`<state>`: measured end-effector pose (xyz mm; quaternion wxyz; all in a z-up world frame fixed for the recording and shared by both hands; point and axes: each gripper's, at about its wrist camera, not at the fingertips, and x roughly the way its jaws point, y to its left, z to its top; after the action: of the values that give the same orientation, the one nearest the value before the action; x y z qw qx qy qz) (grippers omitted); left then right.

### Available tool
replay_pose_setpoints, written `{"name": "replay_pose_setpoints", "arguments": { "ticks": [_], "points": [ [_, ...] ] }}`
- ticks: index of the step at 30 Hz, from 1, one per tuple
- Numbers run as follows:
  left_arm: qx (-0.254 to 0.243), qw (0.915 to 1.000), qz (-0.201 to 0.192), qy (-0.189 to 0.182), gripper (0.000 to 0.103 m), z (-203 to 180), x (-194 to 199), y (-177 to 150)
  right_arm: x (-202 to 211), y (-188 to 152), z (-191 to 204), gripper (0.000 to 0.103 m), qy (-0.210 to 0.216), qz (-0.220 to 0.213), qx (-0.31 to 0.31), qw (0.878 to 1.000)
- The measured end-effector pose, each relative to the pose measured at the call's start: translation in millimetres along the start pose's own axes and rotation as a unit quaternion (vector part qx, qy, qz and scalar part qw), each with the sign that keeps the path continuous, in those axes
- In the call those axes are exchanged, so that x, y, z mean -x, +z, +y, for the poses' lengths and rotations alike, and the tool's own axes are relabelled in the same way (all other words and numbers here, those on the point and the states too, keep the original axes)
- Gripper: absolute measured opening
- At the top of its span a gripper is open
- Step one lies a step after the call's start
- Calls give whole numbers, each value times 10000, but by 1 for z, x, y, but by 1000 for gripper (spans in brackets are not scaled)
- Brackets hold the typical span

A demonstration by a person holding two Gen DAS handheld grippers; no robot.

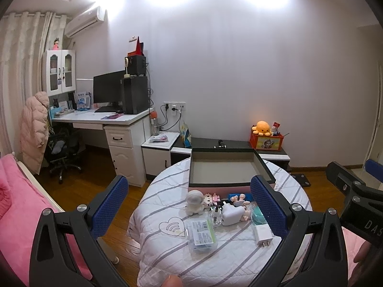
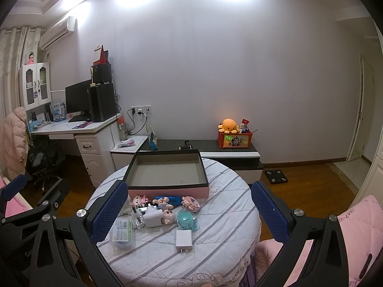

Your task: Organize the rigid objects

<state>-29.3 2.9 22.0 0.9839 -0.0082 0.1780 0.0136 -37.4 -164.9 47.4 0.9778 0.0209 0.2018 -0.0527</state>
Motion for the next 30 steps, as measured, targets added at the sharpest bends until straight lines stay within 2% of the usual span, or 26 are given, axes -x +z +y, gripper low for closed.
{"name": "replay_pose_setpoints", "arguments": {
  "ticks": [10,22,30],
  "points": [
    [81,9999,86,-70,103,5,-19,0,-18,0,5,103,-33,148,93,9998],
    [19,9991,418,-64,103,2,-61,-17,-60,-10,-4,103,-21,551,31,9985],
    [-79,9990,434,-43,103,2,-81,-25,-82,-18,-10,103,-51,703,71,9975]
  ]
}}
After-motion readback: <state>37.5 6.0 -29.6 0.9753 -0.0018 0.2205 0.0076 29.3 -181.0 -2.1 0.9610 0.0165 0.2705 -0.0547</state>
